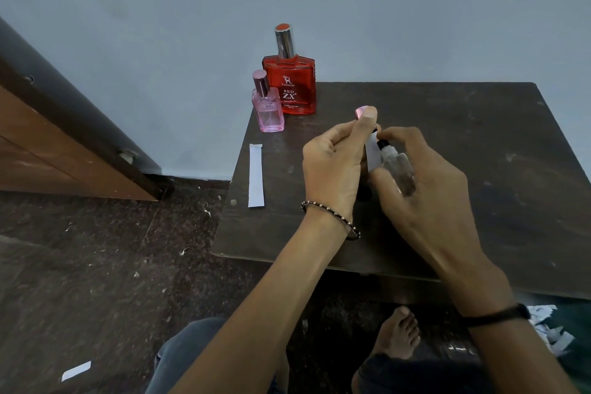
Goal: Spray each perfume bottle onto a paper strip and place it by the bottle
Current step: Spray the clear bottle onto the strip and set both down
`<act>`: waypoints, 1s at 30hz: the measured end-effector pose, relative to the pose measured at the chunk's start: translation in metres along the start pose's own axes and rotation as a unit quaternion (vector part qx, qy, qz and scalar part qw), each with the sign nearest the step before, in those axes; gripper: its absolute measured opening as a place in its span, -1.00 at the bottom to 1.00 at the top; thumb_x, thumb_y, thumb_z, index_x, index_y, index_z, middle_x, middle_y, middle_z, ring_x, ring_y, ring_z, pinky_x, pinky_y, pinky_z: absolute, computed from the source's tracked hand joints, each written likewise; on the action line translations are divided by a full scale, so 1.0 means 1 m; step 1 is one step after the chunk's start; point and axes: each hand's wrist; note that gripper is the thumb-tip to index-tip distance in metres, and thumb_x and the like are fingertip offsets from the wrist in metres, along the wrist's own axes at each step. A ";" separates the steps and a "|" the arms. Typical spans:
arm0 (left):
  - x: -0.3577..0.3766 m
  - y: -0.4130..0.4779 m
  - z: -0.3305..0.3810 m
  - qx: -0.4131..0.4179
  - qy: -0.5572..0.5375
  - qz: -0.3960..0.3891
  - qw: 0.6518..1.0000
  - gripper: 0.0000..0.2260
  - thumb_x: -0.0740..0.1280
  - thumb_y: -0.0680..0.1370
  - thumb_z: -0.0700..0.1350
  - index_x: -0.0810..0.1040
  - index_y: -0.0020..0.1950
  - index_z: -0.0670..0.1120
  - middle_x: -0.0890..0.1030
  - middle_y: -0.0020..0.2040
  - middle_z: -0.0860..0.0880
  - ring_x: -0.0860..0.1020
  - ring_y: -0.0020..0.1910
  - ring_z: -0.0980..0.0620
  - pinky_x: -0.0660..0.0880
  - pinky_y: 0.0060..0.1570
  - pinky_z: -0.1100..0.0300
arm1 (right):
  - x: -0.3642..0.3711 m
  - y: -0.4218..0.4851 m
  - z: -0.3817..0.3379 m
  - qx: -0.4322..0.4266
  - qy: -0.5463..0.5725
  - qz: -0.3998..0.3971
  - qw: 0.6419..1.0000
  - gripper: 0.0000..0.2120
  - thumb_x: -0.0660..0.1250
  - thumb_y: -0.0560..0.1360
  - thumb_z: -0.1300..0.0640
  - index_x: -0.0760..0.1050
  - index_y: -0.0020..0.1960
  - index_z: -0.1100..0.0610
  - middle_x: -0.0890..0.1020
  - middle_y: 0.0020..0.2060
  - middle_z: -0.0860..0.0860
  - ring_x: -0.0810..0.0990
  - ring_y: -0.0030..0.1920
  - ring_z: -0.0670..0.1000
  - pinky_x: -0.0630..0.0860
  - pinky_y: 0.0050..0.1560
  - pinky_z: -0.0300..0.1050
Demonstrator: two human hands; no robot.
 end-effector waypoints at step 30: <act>0.009 -0.002 0.002 -0.065 -0.039 -0.018 0.997 -0.81 0.46 0.52 -0.02 0.70 -0.11 -0.14 0.75 -0.06 -0.15 0.73 -0.01 -0.02 0.63 0.12 -0.04 | -0.024 -0.006 0.011 0.225 0.195 0.057 0.953 -0.62 0.44 0.39 -0.03 0.35 0.11 -0.11 0.62 -0.15 -0.02 0.63 -0.22 0.00 0.58 -0.20 0.00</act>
Point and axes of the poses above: each hand's wrist, its own y-axis towards the middle knuckle, its own x-axis out of the palm, z = x × y
